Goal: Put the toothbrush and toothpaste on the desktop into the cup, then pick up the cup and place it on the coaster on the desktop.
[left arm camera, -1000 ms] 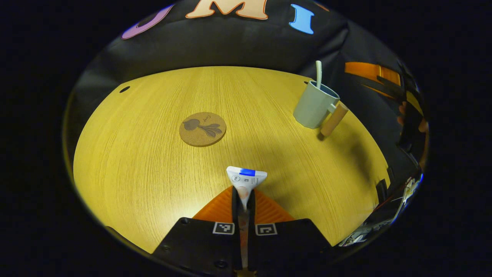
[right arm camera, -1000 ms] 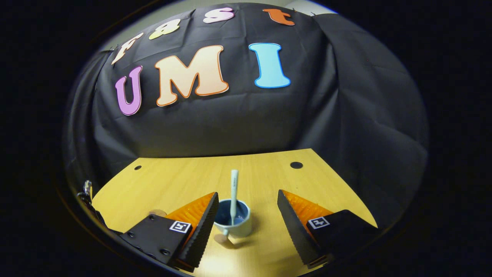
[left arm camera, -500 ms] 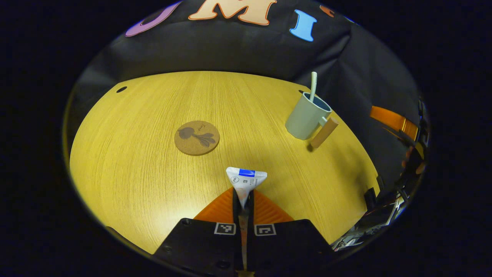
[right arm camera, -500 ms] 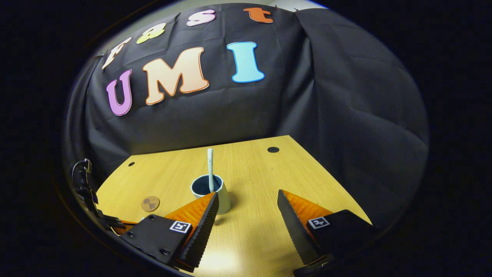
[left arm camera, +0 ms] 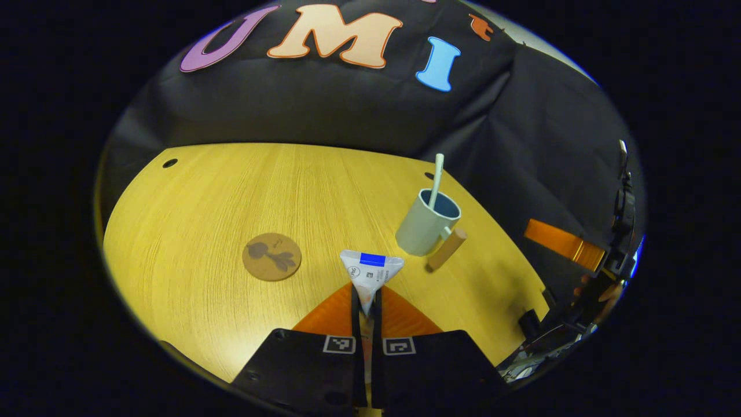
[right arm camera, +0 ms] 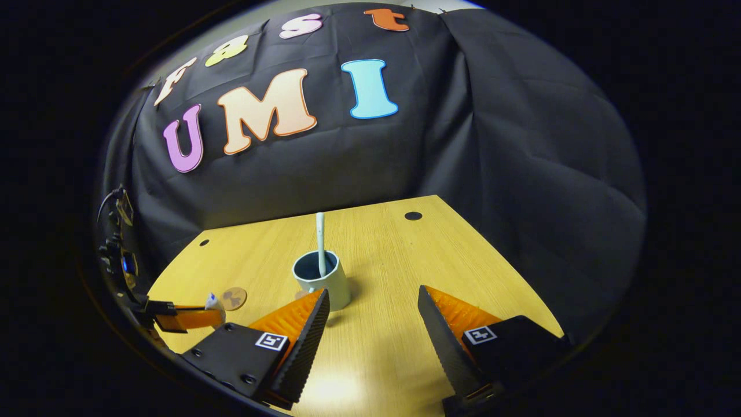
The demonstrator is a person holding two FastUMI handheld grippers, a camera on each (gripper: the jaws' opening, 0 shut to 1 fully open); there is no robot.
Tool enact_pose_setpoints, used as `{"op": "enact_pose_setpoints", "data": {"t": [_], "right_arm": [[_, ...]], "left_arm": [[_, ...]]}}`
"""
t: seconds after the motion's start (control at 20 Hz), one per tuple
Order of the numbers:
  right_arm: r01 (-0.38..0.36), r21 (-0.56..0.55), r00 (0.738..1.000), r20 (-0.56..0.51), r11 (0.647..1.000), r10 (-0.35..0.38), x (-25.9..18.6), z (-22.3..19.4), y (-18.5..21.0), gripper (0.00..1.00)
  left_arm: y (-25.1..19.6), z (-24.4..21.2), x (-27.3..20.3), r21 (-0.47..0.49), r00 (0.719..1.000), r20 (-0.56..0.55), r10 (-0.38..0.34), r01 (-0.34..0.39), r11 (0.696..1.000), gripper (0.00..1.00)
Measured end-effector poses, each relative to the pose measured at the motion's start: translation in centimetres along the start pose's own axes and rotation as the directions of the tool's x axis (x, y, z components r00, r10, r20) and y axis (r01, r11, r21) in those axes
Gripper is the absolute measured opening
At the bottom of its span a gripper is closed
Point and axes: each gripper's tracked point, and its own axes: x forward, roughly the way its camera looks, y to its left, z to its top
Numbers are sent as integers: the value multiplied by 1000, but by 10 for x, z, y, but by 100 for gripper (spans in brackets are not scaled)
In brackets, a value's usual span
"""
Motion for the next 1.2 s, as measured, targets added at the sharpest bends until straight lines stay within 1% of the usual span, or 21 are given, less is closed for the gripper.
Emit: {"op": "enact_pose_setpoints", "data": {"t": [0.4, 0.45, 0.5, 0.65, 0.75, 0.8, 0.95, 1.2], "right_arm": [[-13, -11, 1000, -10, 1000, 13, -19, -10, -7, 94], [-11, -8, 1000, -13, 1000, 11, -21, -13, -9, 94], [-10, -4, 1000, -18, 1000, 10, -24, -16, -12, 94], [-10, 23, 999, -35, 1000, 11, -34, -24, -15, 95], [-13, 24, 999, -37, 1000, 14, -40, -28, -18, 95], [-13, 21, 999, -40, 1000, 14, -42, -30, -19, 95], [-13, 21, 999, -49, 1000, 14, -49, -34, -26, 95], [2, 30, 997, -73, 1000, 0, -55, -46, -42, 95]], "left_arm": [[-29, 47, 13, 39, 996, 75, -37, 35, 999, 3], [-34, 55, 15, 43, 995, 89, -45, 42, 998, 5], [-39, 62, 18, 46, 994, 99, -54, 50, 998, 3], [-54, 87, 26, 52, 987, 140, -77, 70, 996, 3], [-62, 105, 32, 51, 981, 172, -89, 81, 995, 5], [-67, 113, 36, 51, 978, 184, -96, 88, 995, 3], [-79, 135, 48, 60, 971, 211, -113, 103, 993, 2], [-100, 161, 75, 63, 958, 247, -143, 131, 989, 2]]}}
